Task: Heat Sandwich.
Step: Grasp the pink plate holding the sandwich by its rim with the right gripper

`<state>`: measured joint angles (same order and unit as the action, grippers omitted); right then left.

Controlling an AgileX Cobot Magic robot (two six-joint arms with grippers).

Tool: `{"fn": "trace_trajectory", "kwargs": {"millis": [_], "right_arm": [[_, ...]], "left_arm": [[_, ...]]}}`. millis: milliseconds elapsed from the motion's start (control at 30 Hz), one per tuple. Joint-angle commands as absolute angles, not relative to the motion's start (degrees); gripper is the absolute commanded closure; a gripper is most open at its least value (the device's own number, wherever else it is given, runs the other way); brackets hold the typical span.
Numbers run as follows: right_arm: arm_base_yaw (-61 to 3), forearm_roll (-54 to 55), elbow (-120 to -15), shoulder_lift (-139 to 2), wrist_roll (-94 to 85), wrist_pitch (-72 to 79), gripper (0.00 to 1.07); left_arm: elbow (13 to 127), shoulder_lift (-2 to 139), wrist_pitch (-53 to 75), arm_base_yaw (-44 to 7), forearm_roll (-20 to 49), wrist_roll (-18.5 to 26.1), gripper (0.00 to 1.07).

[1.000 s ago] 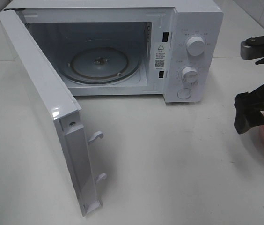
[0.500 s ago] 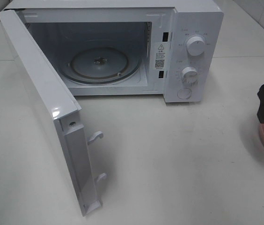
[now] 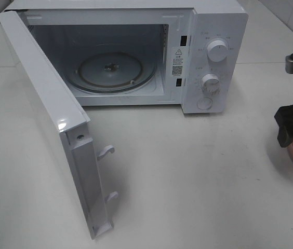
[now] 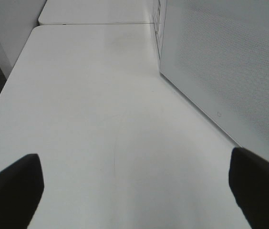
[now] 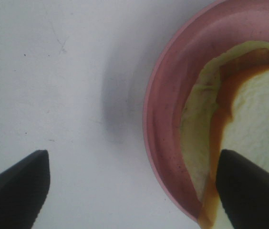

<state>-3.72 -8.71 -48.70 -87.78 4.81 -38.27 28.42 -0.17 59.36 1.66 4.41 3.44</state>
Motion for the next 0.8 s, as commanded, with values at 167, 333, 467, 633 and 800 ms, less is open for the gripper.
{"fn": "trace_trajectory", "kwargs": {"millis": [167,333,467,633,800], "right_arm": [[-3.4,-9.1,-48.8,-92.6,5.3,-35.6,0.19],[-3.4,-9.1,-48.8,-96.1,6.5,-34.4,0.20],[-3.4,-9.1,-48.8,-98.2,6.5,-33.0,0.20],[-3.4,-9.1,-48.8,-100.3,6.5,-31.2,0.20],[-3.4,-9.2,-48.8,-102.4,6.2,-30.5,0.22]], "left_arm": [[28.2,-1.8,59.0,1.8,4.9,3.6,0.05],[28.2,-1.8,59.0,1.8,4.9,3.6,0.05],[28.2,-1.8,59.0,1.8,4.9,3.6,0.05],[28.2,-1.8,59.0,1.8,4.9,3.6,0.05],[28.2,-1.8,59.0,1.8,4.9,3.6,0.05]]}}
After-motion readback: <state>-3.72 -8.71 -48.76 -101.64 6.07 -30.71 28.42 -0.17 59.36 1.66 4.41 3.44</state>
